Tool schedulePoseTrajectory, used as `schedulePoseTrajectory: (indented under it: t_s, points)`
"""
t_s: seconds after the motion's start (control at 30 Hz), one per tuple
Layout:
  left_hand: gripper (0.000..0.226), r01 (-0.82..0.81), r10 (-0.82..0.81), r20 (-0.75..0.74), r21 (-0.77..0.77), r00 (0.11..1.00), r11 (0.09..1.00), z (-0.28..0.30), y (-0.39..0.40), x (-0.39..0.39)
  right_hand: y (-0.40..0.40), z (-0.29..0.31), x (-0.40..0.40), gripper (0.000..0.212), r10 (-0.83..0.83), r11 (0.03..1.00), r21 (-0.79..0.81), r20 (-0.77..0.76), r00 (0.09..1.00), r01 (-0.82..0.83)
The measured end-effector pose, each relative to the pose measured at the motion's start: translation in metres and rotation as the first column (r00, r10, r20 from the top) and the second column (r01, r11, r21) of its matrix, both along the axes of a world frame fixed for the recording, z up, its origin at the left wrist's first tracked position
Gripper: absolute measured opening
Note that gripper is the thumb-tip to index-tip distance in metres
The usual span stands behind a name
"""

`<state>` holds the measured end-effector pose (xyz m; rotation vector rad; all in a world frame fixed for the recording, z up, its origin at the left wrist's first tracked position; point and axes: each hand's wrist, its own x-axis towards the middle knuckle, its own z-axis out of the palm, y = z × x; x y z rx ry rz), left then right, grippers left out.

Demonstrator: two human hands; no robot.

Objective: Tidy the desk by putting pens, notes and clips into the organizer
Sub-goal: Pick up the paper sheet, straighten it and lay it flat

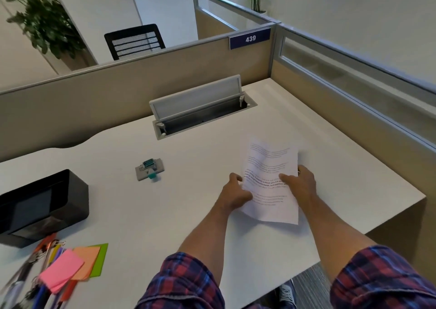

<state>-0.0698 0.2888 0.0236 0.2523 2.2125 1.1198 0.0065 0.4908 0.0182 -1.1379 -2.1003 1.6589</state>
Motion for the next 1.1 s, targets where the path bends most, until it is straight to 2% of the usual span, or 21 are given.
schedulePoseTrajectory:
  t_s: [0.07,0.13,0.23,0.37,0.47,0.63,0.8,0.87,0.97,1.1]
  points:
    - [0.078,-0.117,0.114,0.049,0.066,0.992,0.991,-0.005,-0.021,-0.006,-0.009,0.003,-0.006,0.032,0.082,0.996,-0.021,-0.045,0.996,-0.084]
    - [0.080,-0.243,0.235,0.075,0.126,0.969,0.962,-0.009,-0.043,-0.012,-0.020,0.006,-0.011,0.029,0.153,0.987,-0.037,-0.093,0.984,-0.157]
    - [0.064,-0.384,0.384,0.028,0.135,0.923,0.913,-0.013,-0.075,-0.020,-0.039,0.013,-0.017,0.023,0.248,0.960,-0.096,-0.151,0.957,-0.264]
    - [0.034,-0.535,0.539,0.037,0.194,0.841,0.822,-0.012,-0.115,-0.026,-0.061,0.014,-0.026,0.027,0.348,0.911,-0.174,-0.165,0.923,-0.375]
    - [0.029,-0.541,0.548,0.032,0.208,0.836,0.815,-0.009,-0.141,-0.024,-0.074,0.012,-0.033,0.035,0.421,0.875,-0.199,-0.140,0.896,-0.441]
    - [0.031,-0.550,0.559,0.019,0.206,0.829,0.809,-0.003,-0.178,-0.015,-0.095,0.009,-0.046,0.032,0.508,0.831,-0.197,-0.110,0.854,-0.520]
    - [0.028,-0.530,0.531,0.023,0.112,0.847,0.840,-0.001,-0.210,-0.002,-0.113,-0.004,-0.062,0.035,0.595,0.788,-0.186,-0.010,0.803,-0.587]
    - [0.025,-0.485,0.485,0.034,0.093,0.874,0.869,0.000,-0.222,0.003,-0.123,-0.009,-0.065,0.039,0.649,0.752,-0.185,0.041,0.759,-0.633]
    - [0.023,-0.427,0.425,0.044,0.056,0.904,0.903,0.001,-0.239,0.010,-0.136,-0.013,-0.065,0.047,0.759,0.651,-0.104,0.116,0.641,-0.752]
    - [0.033,-0.345,0.346,0.000,-0.030,0.938,0.938,-0.006,-0.259,0.014,-0.148,-0.015,-0.062,0.075,0.816,0.549,0.033,0.193,0.545,-0.835]
